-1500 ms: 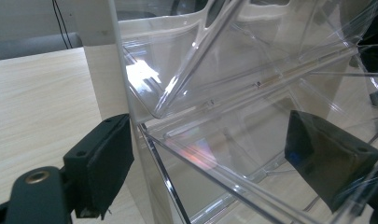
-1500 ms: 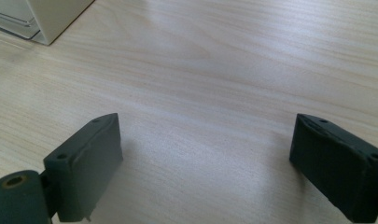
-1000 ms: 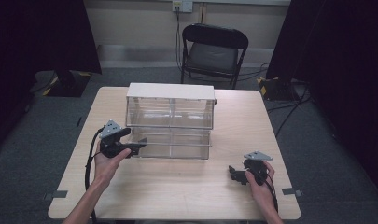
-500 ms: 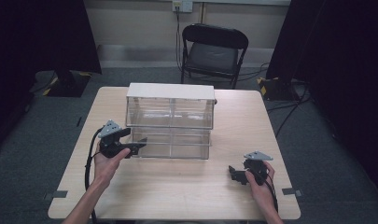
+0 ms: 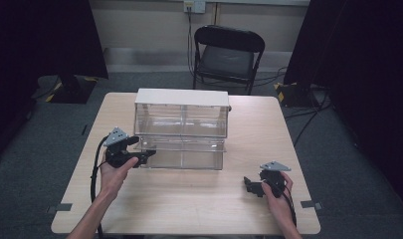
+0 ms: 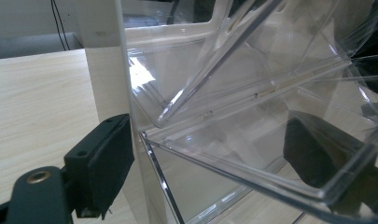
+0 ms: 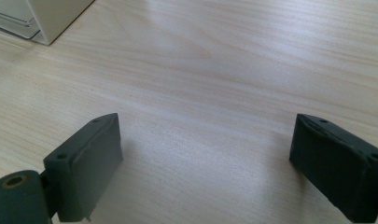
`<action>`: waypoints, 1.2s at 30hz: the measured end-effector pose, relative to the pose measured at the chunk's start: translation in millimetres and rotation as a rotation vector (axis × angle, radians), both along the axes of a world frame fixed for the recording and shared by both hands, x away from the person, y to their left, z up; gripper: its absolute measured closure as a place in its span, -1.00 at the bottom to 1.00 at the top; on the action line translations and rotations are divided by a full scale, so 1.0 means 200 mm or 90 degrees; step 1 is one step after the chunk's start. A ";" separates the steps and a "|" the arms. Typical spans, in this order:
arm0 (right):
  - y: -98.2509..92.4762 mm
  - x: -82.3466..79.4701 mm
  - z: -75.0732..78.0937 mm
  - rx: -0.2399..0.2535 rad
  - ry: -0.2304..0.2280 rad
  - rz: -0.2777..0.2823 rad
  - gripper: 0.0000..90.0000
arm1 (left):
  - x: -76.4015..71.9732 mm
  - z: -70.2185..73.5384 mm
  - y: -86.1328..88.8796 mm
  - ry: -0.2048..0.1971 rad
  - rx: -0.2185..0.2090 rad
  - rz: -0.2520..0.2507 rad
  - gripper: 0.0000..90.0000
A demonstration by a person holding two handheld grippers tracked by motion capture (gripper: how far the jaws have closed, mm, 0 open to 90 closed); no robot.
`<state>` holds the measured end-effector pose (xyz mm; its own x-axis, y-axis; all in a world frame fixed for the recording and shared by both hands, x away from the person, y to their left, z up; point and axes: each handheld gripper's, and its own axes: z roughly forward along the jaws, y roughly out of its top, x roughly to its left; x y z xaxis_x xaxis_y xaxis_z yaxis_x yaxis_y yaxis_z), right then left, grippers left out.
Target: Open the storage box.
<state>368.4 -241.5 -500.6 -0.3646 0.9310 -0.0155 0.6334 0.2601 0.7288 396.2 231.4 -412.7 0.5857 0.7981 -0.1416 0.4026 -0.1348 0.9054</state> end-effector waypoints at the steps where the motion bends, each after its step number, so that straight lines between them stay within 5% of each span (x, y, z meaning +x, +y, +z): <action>1: 0.00 0.00 0.00 0.000 0.000 0.000 -0.81 | 0.00 0.00 0.00 0.001 -0.001 0.001 -0.65; 36: 0.00 0.00 0.00 0.000 0.000 0.000 -0.81 | -0.01 0.08 -0.02 -0.023 0.001 0.000 -0.66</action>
